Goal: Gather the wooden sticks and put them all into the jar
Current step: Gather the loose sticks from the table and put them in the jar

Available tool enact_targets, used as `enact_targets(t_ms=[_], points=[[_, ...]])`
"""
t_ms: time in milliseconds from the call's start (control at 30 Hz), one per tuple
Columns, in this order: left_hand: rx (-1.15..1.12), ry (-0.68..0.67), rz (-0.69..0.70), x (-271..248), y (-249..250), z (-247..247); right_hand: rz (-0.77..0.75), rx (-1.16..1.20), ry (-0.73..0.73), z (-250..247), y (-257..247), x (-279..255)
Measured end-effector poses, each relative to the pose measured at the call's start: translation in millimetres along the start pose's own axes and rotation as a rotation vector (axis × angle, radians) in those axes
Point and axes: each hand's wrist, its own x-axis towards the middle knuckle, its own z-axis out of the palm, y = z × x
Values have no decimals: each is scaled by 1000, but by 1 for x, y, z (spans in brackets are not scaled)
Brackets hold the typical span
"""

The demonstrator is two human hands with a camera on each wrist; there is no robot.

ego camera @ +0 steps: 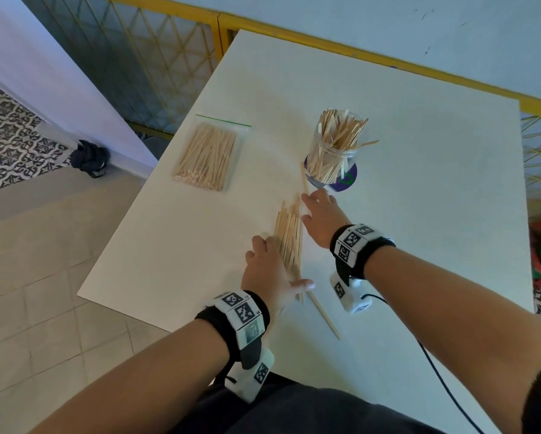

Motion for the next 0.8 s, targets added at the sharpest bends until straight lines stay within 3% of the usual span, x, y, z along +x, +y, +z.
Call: enact_targets(t_ms=[267, 400, 533, 733, 800], points=[[-7, -4, 14, 10, 10, 4, 71, 314, -60, 22, 0, -76], [3, -28, 79, 14, 14, 7, 100, 511, -87, 27, -6, -80], [-24, -4, 49, 14, 20, 6, 186, 741, -88, 29, -6, -78], [-107, -99, 12, 17, 25, 9, 165, 554, 92, 13, 13, -70], [-62, -103, 54, 18, 26, 10, 70, 387, 116, 6, 20, -66]])
